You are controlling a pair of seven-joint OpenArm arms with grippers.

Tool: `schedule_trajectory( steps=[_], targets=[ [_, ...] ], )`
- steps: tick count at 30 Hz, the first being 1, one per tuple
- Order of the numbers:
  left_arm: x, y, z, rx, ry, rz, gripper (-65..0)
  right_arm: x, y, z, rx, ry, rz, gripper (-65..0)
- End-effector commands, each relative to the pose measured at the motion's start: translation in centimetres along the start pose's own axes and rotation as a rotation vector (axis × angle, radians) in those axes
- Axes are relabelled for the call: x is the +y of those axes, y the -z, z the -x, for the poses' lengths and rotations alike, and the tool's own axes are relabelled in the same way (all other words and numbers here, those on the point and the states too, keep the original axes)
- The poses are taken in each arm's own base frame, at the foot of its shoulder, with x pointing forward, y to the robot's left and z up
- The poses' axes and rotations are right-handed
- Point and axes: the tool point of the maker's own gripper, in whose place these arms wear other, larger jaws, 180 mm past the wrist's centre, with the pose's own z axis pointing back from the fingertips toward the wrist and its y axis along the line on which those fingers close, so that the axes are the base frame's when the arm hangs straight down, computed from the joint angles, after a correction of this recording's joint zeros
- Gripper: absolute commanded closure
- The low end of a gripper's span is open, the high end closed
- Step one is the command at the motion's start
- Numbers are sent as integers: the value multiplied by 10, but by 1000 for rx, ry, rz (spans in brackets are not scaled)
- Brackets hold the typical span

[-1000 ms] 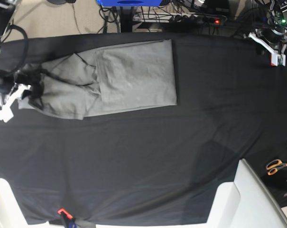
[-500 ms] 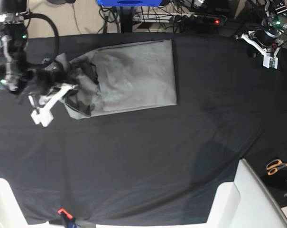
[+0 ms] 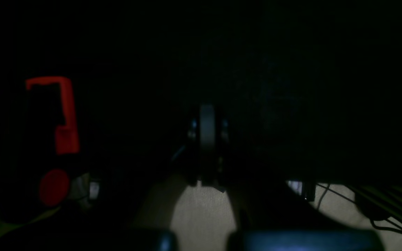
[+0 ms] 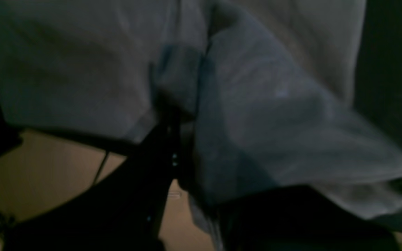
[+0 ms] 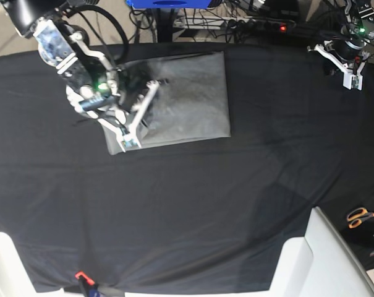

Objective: Fold the T-shirt properly
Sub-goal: 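Fold the held end with the right gripper over the folded stack, then press the folded stack down with the right gripper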

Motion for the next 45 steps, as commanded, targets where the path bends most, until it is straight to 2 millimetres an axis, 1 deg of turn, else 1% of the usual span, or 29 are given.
schedule_trajectory(
  steps=[1,5,9,12,14,20,22,26,29,31,35,39,45],
  targets=[
    [3,-3,-10,-32,15,-1,0,2,-3,-14,-43,-2,7,-2],
    [0,-2,-9,-30,15,6,0,15,4,-20,-45,-29,36,-2],
    [-6,0,-8,-23,23,23,0,26,18,-17,-20,-61,86,-2],
    [-6,0,-8,-23,23,23,0,41,27,-12,-5,-115,110,-2],
    [-6,0,-8,-25,24,23,0,51,30,-12,-6,-141,115,-2],
    [-6,0,-8,-23,23,23,0,76,28,-19,-41,-194,130,-2],
    [-6,0,-8,-23,23,23,0,78,30,-18,-32,-192,129,-2],
    [-6,1,-7,-21,21,23,0,72,37,-17,-17,-200,151,-2],
    [-6,1,-7,-21,21,23,0,71,38,-16,-8,-200,153,-2],
    [-6,1,-7,-23,20,23,0,73,37,-16,-9,-202,150,-2],
    [-6,1,-8,-23,20,23,0,88,34,-17,-12,-195,118,-2],
    [-6,2,-8,-24,19,23,0,95,33,-22,-23,-193,106,-2],
    [-6,1,-6,-18,19,23,0,95,32,-24,-29,-187,106,-2]
  ],
)
